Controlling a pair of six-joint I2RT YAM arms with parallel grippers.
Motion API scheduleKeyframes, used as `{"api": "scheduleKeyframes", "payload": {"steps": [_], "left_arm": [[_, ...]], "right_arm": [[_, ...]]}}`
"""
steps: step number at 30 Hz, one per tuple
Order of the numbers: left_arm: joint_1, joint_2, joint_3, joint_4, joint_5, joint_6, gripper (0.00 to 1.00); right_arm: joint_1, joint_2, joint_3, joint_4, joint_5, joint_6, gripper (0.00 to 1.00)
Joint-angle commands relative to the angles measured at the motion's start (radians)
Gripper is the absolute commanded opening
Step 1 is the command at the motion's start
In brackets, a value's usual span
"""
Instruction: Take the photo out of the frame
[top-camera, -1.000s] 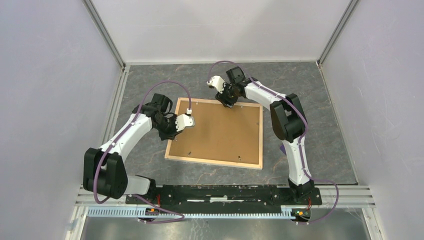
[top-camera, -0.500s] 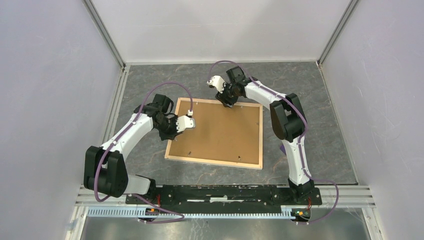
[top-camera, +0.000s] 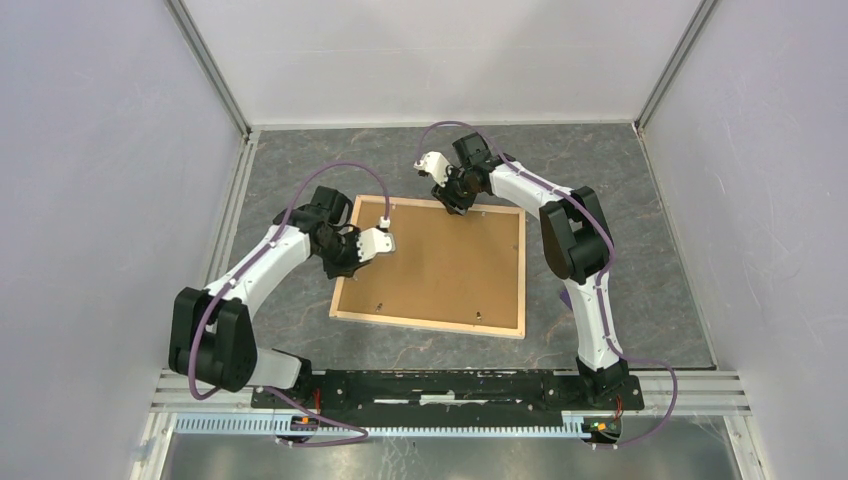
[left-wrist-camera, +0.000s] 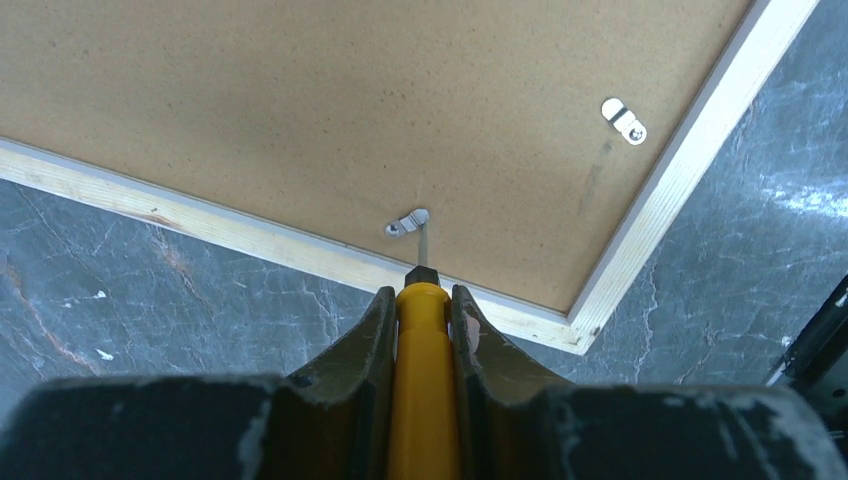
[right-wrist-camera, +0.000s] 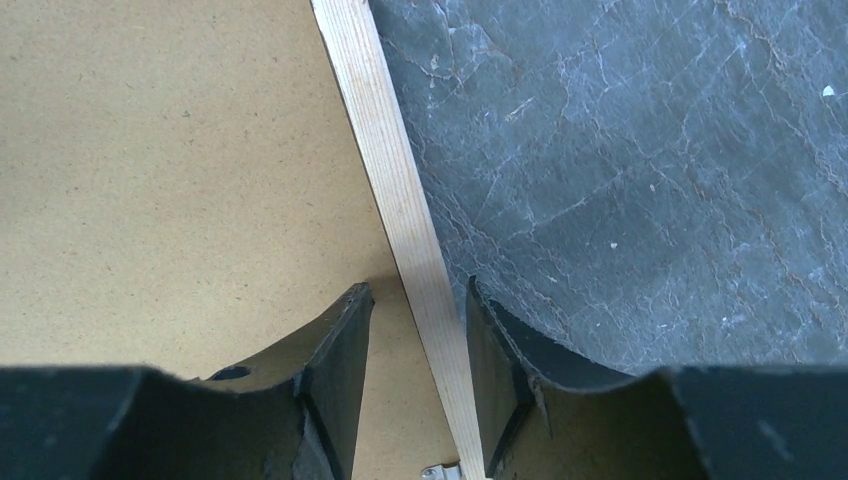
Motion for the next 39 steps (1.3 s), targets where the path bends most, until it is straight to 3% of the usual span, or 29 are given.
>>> {"api": "scheduleKeyframes", "payload": {"steps": [1,8,13,18,28,33,39], "left_arm": [[-0.024,0.044,0.004,0.153,0.061,-0.061,0.02],[-0.026,0.053,0.027,0.159,0.065,-0.078,0.02],[-0.026,0.024,0.065,0.079,0.099,-0.092,0.02],[-0.009,0.015,0.131,0.102,0.084,-0.29,0.02],[0.076,0.144,0.309,0.16,0.017,-0.732,0.02],[0.123,0.174,0.336,0.163,0.031,-0.809,0.02],[0.153,0.151,0.323,0.184,-0.013,-0.862,0.02]], "right_arm": [[0.005,0.069,-0.021,-0.078,-0.002,0.009,0.46],[0.006,0.064,-0.023,-0.081,-0.003,0.009,0.45],[0.008,0.049,-0.021,-0.082,-0.014,0.008,0.46],[0.011,0.057,-0.006,-0.088,-0.056,0.008,0.4],[0.048,0.064,0.011,-0.083,-0.133,0.0,0.33],[0.026,0.02,0.062,-0.078,-0.071,0.045,0.45],[-0.093,-0.297,-0.213,0.07,-0.069,0.325,0.58]]}}
